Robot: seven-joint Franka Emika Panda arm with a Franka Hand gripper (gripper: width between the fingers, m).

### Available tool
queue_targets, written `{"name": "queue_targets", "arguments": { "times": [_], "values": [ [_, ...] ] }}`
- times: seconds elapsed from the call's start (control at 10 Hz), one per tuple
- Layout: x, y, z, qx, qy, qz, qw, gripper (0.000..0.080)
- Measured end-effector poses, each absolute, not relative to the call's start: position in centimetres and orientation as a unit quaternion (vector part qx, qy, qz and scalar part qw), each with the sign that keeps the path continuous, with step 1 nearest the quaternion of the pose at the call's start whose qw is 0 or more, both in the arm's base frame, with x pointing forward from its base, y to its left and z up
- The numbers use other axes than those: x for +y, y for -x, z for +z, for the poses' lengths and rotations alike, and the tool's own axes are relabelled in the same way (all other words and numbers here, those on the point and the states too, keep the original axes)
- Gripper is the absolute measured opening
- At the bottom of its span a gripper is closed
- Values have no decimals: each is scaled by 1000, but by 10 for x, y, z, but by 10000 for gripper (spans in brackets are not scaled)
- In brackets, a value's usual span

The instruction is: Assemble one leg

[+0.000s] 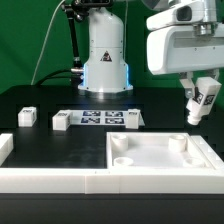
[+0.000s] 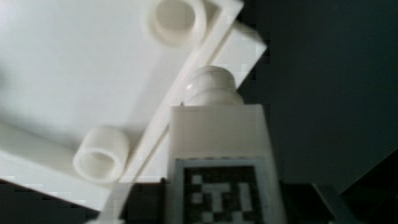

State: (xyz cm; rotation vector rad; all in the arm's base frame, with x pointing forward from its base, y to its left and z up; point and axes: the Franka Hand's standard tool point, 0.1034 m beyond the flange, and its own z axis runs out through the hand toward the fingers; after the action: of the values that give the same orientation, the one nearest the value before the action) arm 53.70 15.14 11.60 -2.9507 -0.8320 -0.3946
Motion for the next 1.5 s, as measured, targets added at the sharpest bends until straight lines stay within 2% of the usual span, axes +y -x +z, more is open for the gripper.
{"name": "queue_targets", "arguments": {
  "times": [0.4,0.6,0.7,0.9,1.2,1.5],
  "values": [
    [148,-544,117,-284,944,-166,22,290],
    [134,-547,114,-281,925,-255,16,290],
    [130,-547,108,-278,929,-245,17,290],
    [124,-567,111,-270,931,-244,16,290],
    [113,-589,106,-274,936,-222,14,290],
    [114,-588,105,-275,935,-224,14,290]
  ]
}}
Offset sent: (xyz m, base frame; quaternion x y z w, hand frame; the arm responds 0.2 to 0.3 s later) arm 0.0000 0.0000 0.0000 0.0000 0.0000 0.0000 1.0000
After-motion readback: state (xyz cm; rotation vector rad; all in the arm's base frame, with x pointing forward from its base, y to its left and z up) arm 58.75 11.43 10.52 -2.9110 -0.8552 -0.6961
